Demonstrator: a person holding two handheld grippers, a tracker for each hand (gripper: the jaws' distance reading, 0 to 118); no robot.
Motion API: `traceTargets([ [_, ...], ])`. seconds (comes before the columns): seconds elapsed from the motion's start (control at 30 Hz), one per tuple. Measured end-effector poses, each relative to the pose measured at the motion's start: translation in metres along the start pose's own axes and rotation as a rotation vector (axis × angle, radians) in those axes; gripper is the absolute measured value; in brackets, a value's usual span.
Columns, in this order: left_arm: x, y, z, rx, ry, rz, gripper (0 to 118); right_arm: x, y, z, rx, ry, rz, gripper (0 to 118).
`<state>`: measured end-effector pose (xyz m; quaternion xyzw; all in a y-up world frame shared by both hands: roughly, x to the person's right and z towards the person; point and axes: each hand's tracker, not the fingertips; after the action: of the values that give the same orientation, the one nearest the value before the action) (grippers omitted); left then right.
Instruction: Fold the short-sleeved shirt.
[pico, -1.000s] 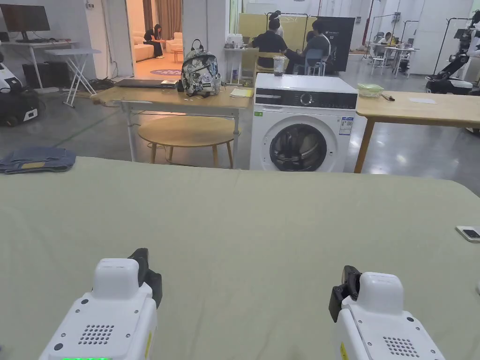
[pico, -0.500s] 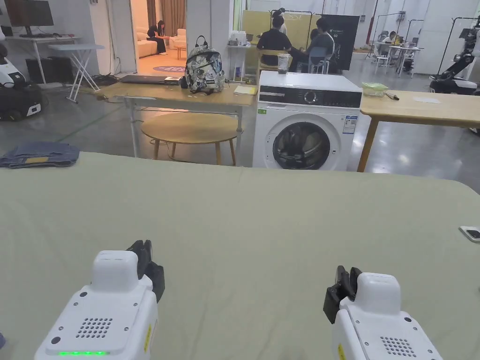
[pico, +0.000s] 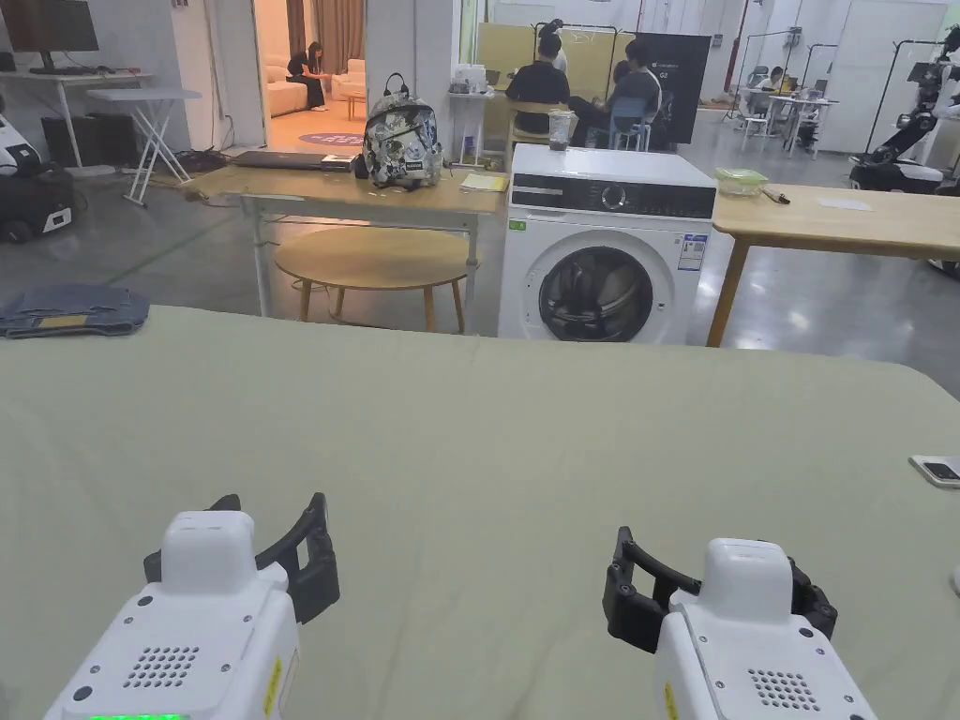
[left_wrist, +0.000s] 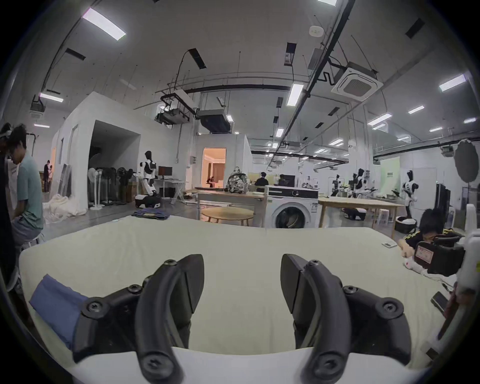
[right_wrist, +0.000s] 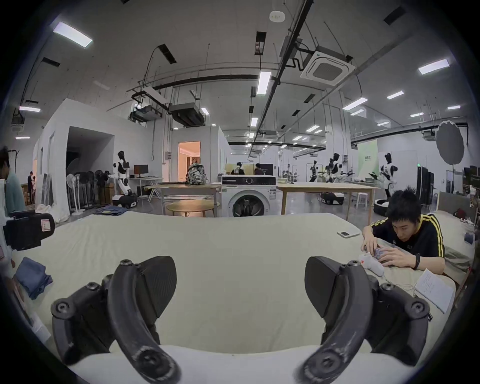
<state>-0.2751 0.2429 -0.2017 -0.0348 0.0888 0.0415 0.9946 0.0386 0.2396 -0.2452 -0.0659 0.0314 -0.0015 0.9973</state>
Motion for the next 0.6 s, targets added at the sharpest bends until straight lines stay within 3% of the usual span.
traceTargets([
  [0.2,-0.0014,-0.0035,0.005,0.078,-0.031,0.025,62,-0.0033,-0.0002,-0.0018,0.001,0.034,0.015,102],
  [0.3,-0.0013,-0.0037,0.0047,0.088,-0.015,0.01,73,-0.0037,-0.0012,-0.0021,-0.003,0.046,0.021,102],
  [0.6,-0.0043,-0.0031,0.0024,0.115,0.024,-0.021,73,0.0006,-0.0034,-0.0039,-0.001,0.042,-0.01,102],
])
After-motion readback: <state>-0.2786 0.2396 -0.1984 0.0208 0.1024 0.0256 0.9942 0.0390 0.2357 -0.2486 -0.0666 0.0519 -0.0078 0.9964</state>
